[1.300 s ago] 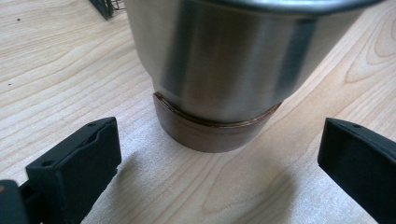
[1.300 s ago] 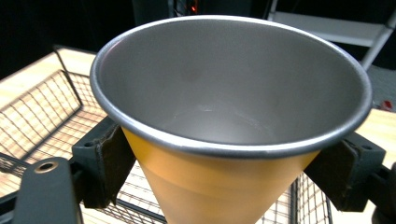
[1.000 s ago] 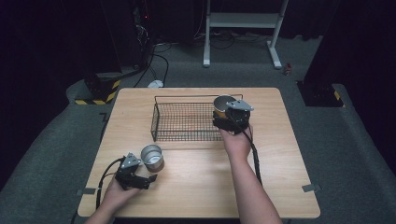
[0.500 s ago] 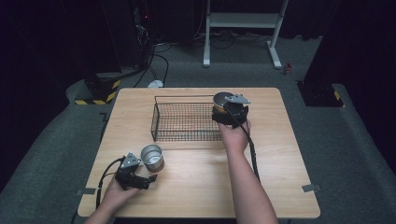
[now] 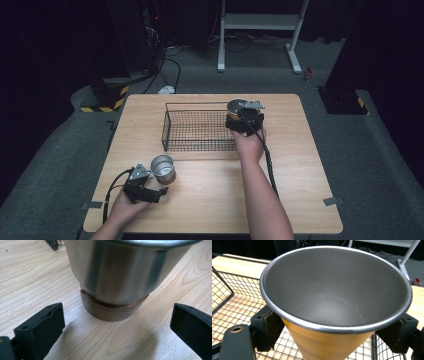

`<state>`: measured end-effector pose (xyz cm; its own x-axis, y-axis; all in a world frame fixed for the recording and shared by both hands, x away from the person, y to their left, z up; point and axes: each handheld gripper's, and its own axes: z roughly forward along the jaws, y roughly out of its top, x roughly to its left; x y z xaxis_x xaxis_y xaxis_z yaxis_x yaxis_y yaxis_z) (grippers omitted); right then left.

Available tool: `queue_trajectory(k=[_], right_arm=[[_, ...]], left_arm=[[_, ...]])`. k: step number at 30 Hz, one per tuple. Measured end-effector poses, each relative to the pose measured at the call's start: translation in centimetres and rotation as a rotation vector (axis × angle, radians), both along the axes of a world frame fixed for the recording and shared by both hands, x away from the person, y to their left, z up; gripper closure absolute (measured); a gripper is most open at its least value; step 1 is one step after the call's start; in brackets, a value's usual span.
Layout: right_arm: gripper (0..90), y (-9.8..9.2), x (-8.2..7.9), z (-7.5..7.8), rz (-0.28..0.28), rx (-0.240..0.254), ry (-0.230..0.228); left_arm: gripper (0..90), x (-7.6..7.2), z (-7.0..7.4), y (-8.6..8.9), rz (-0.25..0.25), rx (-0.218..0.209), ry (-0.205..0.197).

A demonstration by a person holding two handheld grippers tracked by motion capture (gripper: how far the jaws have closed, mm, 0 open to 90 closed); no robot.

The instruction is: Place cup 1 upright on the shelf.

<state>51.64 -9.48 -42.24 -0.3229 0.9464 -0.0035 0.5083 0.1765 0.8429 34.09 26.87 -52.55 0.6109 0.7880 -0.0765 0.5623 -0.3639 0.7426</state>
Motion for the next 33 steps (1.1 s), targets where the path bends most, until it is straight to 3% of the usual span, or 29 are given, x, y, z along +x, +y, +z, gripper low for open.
queue_trajectory(k=[33], right_arm=[[15.9,1.0,0.9,-3.3,0.017,-0.042,0.095]], left_arm=[[0.2,0.0,0.0,0.0,0.000,0.002,0.003]])
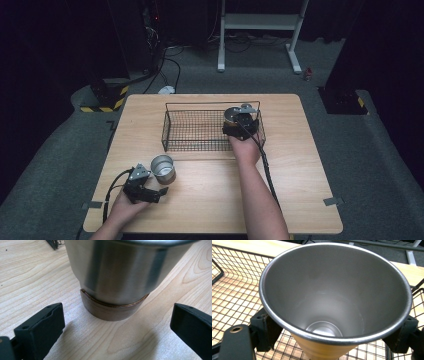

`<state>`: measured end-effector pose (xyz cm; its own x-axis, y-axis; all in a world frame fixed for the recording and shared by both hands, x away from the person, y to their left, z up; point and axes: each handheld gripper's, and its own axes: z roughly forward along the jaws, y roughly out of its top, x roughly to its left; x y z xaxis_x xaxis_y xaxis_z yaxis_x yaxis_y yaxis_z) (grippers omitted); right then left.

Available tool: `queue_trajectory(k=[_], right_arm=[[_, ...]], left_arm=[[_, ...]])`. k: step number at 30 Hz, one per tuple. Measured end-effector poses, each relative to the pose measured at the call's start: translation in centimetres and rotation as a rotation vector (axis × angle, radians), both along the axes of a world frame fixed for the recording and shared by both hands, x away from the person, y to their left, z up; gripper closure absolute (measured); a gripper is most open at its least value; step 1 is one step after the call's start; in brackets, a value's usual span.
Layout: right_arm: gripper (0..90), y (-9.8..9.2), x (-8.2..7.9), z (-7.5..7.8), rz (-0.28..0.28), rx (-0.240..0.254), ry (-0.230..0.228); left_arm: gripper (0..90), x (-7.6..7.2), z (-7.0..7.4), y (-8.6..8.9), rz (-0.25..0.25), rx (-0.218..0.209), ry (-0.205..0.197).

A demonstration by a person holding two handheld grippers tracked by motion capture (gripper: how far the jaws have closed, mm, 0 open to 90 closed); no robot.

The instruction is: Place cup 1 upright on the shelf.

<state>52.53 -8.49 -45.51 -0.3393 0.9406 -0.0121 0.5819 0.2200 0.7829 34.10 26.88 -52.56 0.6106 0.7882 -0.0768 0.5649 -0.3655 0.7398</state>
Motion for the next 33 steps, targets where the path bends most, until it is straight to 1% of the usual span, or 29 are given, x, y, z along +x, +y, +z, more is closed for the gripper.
queue_trajectory(k=[8,15,20,25,30,33], right_arm=[[15.9,0.23,0.02,-0.32,0.001,-0.007,0.008],[15.9,0.22,-0.03,-0.40,0.005,-0.025,0.009],[15.9,0.15,-0.01,-0.62,-0.001,-0.025,0.016],[15.9,0.24,0.03,-0.83,0.003,-0.024,0.018],[15.8,0.32,0.02,-0.89,0.003,-0.022,0.021],[15.8,0.27,0.04,-0.80,0.007,-0.022,0.019]], left_arm=[[0.1,0.02,-0.02,0.01,0.000,-0.002,0.002],[0.2,0.02,-0.02,0.01,0.000,-0.008,0.005],[0.1,0.04,-0.02,0.01,-0.003,-0.003,0.004],[0.1,0.02,-0.03,0.01,0.000,-0.005,0.011],[0.2,0.04,-0.03,0.03,0.003,0.001,0.009],[0.1,-0.01,-0.02,-0.02,0.006,-0.004,0.007]])
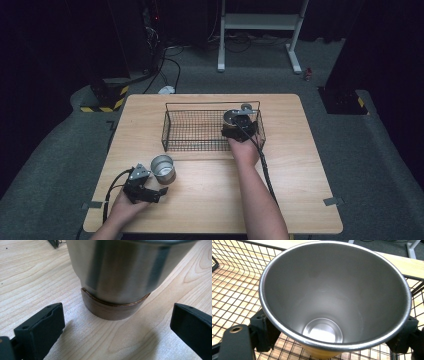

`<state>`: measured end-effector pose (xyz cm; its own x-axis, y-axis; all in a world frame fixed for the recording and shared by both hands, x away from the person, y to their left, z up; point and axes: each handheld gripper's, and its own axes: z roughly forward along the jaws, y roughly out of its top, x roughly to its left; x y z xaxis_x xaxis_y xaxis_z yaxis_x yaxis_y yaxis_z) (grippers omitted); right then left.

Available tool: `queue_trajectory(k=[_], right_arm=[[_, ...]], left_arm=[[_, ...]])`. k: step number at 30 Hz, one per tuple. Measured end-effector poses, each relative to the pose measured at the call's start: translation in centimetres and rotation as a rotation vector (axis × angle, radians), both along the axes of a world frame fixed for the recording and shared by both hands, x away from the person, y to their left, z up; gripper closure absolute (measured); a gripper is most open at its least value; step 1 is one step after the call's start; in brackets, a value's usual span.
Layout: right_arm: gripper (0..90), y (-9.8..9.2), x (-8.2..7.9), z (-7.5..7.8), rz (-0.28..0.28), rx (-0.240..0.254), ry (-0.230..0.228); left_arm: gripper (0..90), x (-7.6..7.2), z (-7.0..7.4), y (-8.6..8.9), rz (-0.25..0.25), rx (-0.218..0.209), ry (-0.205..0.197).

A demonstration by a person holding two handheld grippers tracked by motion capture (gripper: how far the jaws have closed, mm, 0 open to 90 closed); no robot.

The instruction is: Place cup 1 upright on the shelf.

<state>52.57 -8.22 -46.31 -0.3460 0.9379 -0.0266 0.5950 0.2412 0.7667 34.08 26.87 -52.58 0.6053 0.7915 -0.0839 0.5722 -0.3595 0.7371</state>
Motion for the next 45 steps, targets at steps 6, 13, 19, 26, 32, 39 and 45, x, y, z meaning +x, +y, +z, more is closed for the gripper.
queue_trajectory(k=[6,13,19,26,32,39,45], right_arm=[[15.7,-0.06,-0.05,0.00,-0.001,-0.013,0.002],[15.6,-0.02,-0.06,-0.21,-0.002,-0.013,0.007],[15.2,-0.07,-0.08,-0.17,-0.004,-0.011,0.015],[11.3,-0.27,-0.10,-0.02,0.003,0.004,0.030],[10.0,-0.29,-0.12,-0.31,0.019,-0.013,0.045],[10.0,-0.16,-0.62,0.00,0.012,-0.010,0.034],[10.1,-0.74,-1.01,-0.02,0.015,0.000,0.028]], left_arm=[[0.2,0.12,0.02,0.16,-0.006,-0.009,0.001],[0.1,0.12,0.05,0.21,-0.011,-0.011,0.003],[0.1,0.11,0.05,0.17,-0.011,-0.009,0.002],[0.2,0.07,0.04,0.16,-0.010,-0.007,0.004],[0.1,0.11,0.03,0.17,-0.009,-0.008,0.004],[0.1,0.08,0.04,0.15,-0.008,-0.006,0.003],[0.2,0.18,0.04,0.21,-0.014,-0.013,0.003]])
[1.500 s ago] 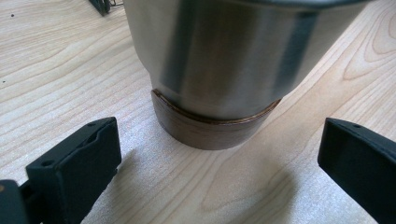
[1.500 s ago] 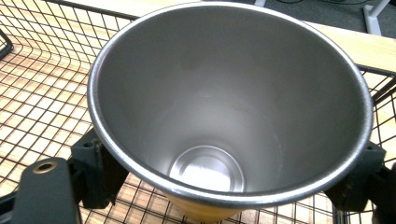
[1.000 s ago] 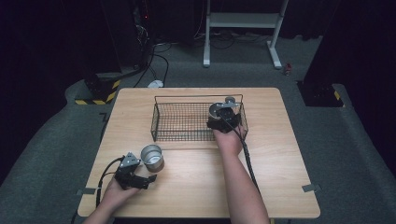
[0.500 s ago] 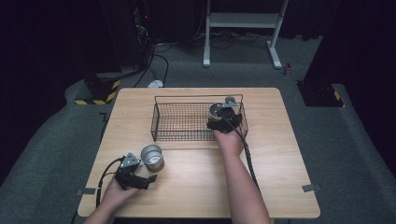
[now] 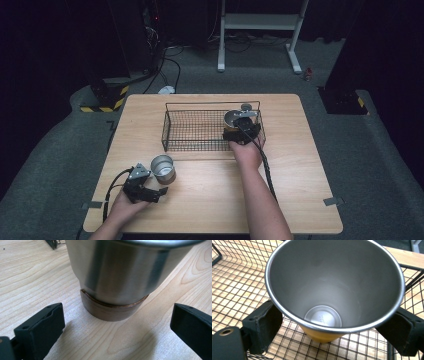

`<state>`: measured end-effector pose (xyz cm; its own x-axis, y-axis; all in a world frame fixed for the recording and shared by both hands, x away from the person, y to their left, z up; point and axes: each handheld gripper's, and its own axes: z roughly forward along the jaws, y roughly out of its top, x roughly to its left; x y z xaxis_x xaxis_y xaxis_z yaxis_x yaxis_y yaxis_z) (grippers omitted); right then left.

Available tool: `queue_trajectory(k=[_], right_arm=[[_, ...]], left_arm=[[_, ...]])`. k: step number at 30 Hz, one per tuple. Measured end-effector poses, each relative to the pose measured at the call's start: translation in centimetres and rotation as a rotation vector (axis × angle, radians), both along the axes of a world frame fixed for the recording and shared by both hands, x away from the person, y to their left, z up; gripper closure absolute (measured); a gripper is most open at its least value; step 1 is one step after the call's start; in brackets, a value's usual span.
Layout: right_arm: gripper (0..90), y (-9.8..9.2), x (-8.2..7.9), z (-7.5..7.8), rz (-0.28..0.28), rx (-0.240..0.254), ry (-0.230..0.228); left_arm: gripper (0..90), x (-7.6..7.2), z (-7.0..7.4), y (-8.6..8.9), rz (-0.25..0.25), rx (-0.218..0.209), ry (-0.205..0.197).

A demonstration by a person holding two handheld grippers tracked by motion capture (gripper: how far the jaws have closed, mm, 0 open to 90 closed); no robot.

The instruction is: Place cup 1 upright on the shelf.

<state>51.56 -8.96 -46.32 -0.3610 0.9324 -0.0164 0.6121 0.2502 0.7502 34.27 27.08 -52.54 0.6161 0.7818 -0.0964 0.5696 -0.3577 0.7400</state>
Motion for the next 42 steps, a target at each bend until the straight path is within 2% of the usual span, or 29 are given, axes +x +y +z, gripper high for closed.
queue_trajectory(k=[15,25,38,42], right_arm=[[10.1,0.1,-1.1,0.7,0.012,-0.018,-0.006],[10.1,-0.8,-1.7,0.6,-0.003,0.002,0.001],[10.2,-1.7,-3.5,1.5,0.009,0.037,-0.030],[10.2,-2.1,-4.3,1.9,0.019,0.047,-0.053]], left_arm=[[0.2,0.0,0.0,0.0,0.002,0.001,0.000],[0.2,0.0,0.0,0.0,0.006,0.001,0.000],[0.2,0.1,0.0,0.0,0.018,-0.010,0.009],[0.2,0.1,-0.1,0.0,0.015,-0.008,0.007]])
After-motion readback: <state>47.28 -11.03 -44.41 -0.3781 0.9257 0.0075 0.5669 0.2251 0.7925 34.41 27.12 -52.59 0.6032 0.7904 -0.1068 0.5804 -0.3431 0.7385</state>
